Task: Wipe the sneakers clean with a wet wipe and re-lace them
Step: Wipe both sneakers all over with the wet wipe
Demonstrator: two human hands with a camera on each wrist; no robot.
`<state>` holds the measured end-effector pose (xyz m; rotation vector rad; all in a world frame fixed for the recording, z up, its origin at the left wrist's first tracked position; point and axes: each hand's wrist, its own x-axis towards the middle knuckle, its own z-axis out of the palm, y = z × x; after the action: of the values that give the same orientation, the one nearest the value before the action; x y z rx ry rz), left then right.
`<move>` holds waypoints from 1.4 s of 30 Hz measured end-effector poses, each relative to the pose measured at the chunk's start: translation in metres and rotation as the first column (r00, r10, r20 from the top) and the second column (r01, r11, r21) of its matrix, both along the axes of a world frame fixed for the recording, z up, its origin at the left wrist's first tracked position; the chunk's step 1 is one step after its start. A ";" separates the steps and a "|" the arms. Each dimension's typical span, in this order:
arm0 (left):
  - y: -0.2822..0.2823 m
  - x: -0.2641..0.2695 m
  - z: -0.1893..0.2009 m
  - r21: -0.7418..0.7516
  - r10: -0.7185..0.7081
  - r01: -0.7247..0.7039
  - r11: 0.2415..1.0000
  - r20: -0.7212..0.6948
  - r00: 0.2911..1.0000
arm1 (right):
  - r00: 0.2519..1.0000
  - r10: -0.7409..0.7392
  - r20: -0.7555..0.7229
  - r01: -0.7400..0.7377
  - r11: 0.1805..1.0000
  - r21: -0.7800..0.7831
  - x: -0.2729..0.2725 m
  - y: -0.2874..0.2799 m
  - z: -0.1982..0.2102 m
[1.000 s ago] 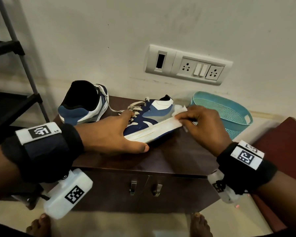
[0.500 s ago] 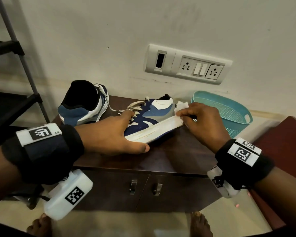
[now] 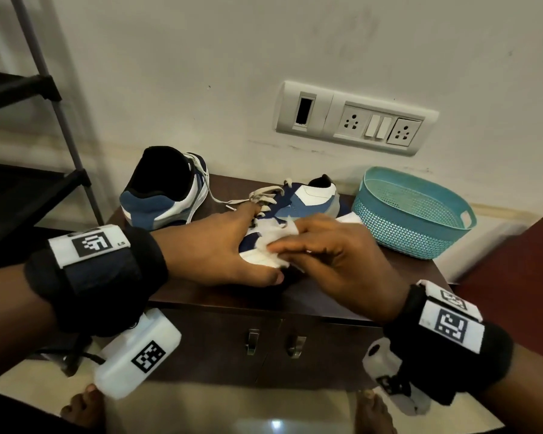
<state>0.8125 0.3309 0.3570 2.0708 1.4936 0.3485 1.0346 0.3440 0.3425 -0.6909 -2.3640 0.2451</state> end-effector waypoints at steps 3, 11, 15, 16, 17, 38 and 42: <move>0.003 -0.002 0.000 -0.011 0.025 -0.026 1.000 -0.027 0.999 | 0.982 -0.186 0.029 0.184 0.981 0.063 0.026 0.033 -0.003; 0.003 0.002 0.001 -0.011 0.032 -0.033 0.999 -0.061 0.998 | 0.880 -0.466 -0.087 0.465 0.884 -0.034 0.033 0.064 -0.001; 0.003 0.000 0.000 -0.021 0.037 -0.037 0.999 -0.023 0.999 | 0.964 -0.261 -0.043 0.262 0.965 0.021 -0.001 0.031 0.002; 0.002 0.000 0.000 -0.021 0.034 -0.035 0.999 -0.023 0.999 | 0.976 -0.216 -0.039 0.217 0.976 0.012 -0.004 0.026 0.003; 0.001 0.000 0.000 -0.020 0.031 -0.031 0.999 -0.025 0.999 | 0.981 -0.191 -0.034 0.192 0.981 0.004 -0.002 0.025 0.005; 0.000 0.001 0.002 -0.005 0.020 -0.020 1.000 -0.037 0.999 | 0.952 -0.291 0.098 0.283 0.955 0.086 0.012 0.044 0.016; -0.001 0.001 0.002 0.000 0.030 -0.030 1.000 -0.020 0.999 | 0.920 -0.382 0.089 0.381 0.924 0.021 0.016 0.055 0.022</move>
<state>0.8133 0.3299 0.3589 2.0597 1.5375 0.3397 1.0510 0.3992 0.3641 -1.1635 -2.2539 0.0380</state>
